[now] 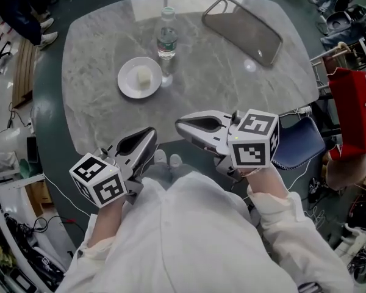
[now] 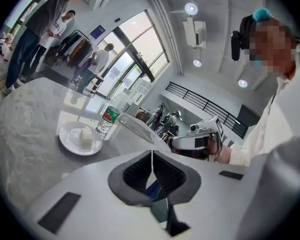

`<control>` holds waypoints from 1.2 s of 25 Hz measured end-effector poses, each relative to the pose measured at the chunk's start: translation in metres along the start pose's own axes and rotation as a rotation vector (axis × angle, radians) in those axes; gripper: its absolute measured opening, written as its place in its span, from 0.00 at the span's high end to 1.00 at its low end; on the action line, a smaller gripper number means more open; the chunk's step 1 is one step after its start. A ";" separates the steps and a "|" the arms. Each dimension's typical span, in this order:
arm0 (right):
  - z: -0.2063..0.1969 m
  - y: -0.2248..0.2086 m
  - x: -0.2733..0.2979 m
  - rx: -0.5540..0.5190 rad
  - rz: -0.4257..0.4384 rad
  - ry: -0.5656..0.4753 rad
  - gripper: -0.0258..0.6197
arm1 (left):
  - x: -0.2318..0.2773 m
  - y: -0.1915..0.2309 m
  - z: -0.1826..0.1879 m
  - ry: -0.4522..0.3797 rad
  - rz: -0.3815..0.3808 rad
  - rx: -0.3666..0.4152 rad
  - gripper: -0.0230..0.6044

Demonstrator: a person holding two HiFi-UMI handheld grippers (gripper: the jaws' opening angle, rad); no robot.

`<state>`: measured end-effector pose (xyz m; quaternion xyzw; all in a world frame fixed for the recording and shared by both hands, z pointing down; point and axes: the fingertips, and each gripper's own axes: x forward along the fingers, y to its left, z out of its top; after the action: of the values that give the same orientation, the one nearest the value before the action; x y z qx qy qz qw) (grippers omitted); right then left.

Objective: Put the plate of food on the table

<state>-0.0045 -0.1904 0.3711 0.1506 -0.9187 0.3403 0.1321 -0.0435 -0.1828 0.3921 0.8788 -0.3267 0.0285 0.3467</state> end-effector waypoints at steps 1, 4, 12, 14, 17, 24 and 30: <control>-0.002 0.000 -0.001 -0.008 -0.003 0.012 0.96 | 0.001 0.000 -0.001 -0.003 0.003 -0.004 0.93; -0.005 -0.002 -0.005 -0.019 -0.009 0.035 0.96 | 0.006 0.001 -0.003 0.001 0.009 -0.011 0.93; -0.009 0.000 0.005 -0.036 0.001 0.063 0.96 | 0.012 0.001 -0.008 0.012 -0.014 -0.025 0.93; -0.009 0.001 0.006 -0.053 0.004 0.075 0.96 | 0.012 0.000 -0.007 0.010 -0.018 -0.027 0.93; -0.006 -0.001 0.004 -0.065 0.001 0.074 0.96 | 0.012 0.000 -0.006 0.036 -0.004 -0.029 0.93; -0.001 -0.005 -0.003 -0.053 -0.023 0.050 0.96 | 0.013 -0.002 -0.014 0.058 -0.025 -0.031 0.93; -0.005 -0.007 -0.006 -0.061 -0.038 0.061 0.96 | 0.014 -0.007 -0.020 0.078 -0.047 -0.051 0.93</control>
<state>0.0041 -0.1908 0.3767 0.1535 -0.9213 0.3140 0.1708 -0.0251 -0.1742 0.4065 0.8753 -0.2928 0.0463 0.3822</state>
